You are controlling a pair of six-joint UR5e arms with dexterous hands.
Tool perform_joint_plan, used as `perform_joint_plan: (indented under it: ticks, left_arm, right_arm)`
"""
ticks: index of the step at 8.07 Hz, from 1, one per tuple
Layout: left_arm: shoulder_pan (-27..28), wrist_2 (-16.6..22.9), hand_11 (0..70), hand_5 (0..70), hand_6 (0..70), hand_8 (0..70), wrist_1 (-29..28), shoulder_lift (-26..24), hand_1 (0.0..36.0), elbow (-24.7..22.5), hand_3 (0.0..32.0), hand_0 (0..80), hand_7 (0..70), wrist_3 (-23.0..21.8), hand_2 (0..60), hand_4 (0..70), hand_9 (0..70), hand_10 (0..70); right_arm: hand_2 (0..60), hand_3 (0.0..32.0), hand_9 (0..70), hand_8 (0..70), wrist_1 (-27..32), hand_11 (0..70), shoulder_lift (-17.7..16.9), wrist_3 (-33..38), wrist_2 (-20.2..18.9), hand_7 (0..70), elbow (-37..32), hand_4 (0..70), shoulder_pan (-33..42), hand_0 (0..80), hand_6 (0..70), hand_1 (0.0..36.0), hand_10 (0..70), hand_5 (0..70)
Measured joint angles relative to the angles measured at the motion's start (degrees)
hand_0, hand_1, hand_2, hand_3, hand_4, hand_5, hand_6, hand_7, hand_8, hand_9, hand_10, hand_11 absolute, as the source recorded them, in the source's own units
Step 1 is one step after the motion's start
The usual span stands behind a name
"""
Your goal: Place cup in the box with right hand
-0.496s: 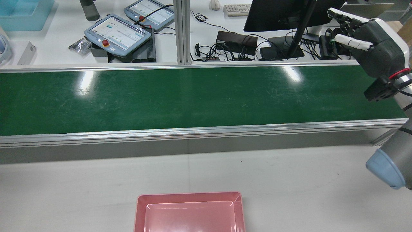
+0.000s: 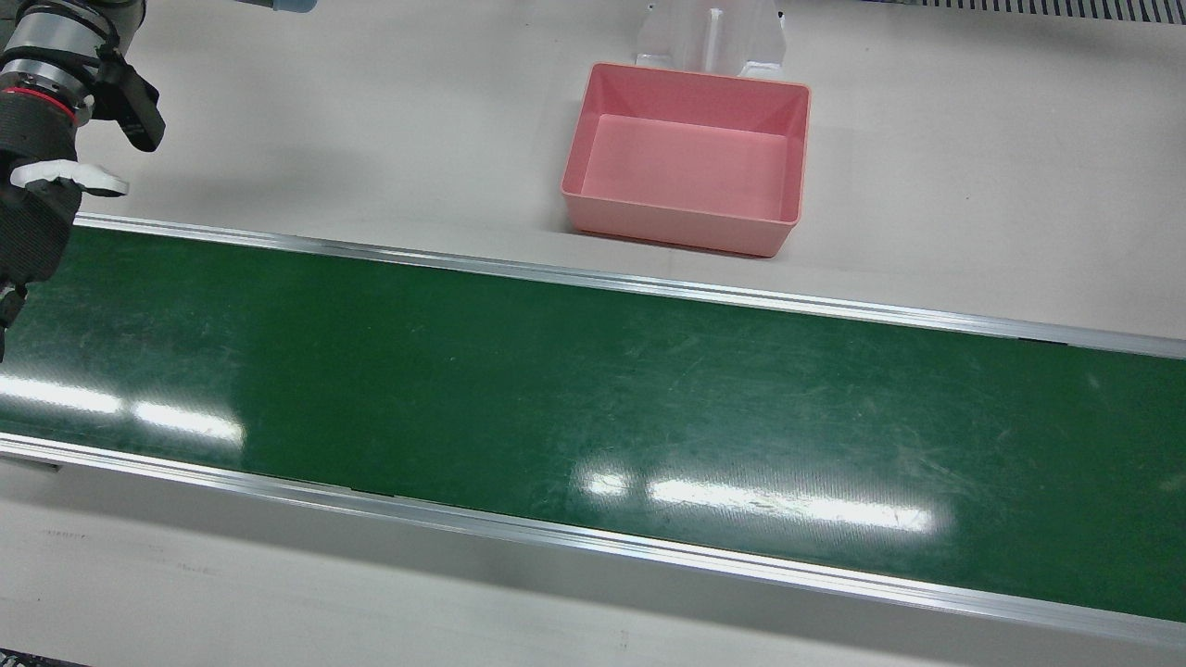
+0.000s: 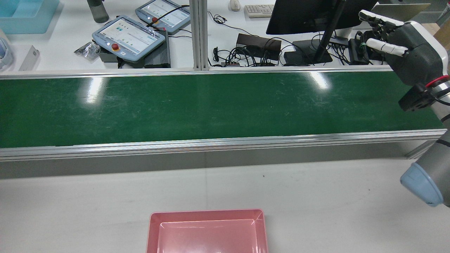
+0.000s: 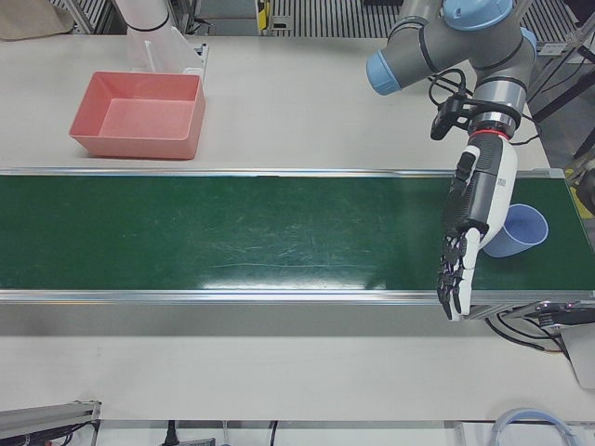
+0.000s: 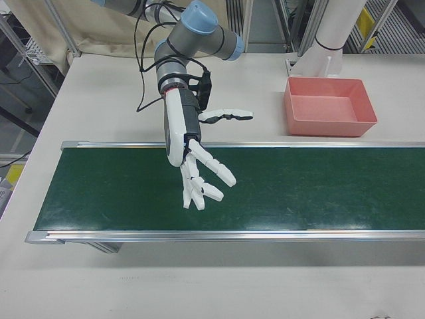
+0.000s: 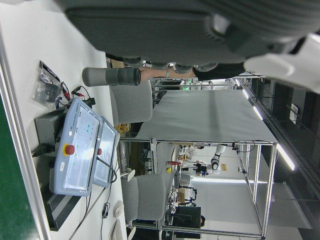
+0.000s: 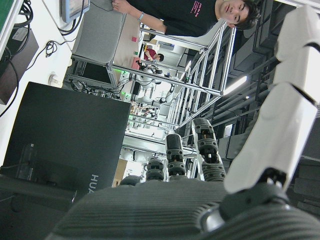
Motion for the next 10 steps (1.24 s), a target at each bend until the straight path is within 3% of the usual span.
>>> perform_joint_plan:
  ticks: [4,5,7,10]
  left_arm:
    - [-0.02,-0.01,0.0,0.0,0.0,0.0,0.0,0.0,0.0,-0.04,0.0,0.0,0.0,0.0,0.0,0.0,0.0,0.0]
    - [-0.02,-0.04,0.0,0.0,0.0,0.0,0.0,0.0,0.0,-0.03,0.0,0.0,0.0,0.0,0.0,0.0,0.0,0.0]
    - [-0.01,0.0,0.0,0.0,0.0,0.0,-0.03,0.0,0.0,0.0,0.0,0.0,0.0,0.0,0.0,0.0,0.0,0.0]
    - [-0.01,-0.03,0.0,0.0,0.0,0.0,-0.01,0.0,0.0,-0.08,0.0,0.0,0.0,0.0,0.0,0.0,0.0,0.0]
  right_arm:
    - [12.0,0.0,8.2,2.4,0.03,1.2,-0.54,-0.01,0.0,21.0,-0.78,6.1,0.15,45.9,5.6,13.6,0.1,3.3]
    - [6.2,0.0,7.6,2.3,0.08,1.0,-0.61,0.0,0.03,17.2,-1.86,5.5,0.02,46.3,5.0,12.8,0.0,3.3]
    - [2.9,0.0,6.3,2.3,0.13,0.7,-0.59,-0.13,0.01,12.7,-3.98,2.1,0.54,47.0,4.2,13.4,0.0,3.7]
    - [4.4,0.0,6.8,2.4,0.46,0.7,1.13,-0.4,-0.35,14.6,-7.5,3.8,1.71,47.1,4.6,14.0,0.0,3.8]
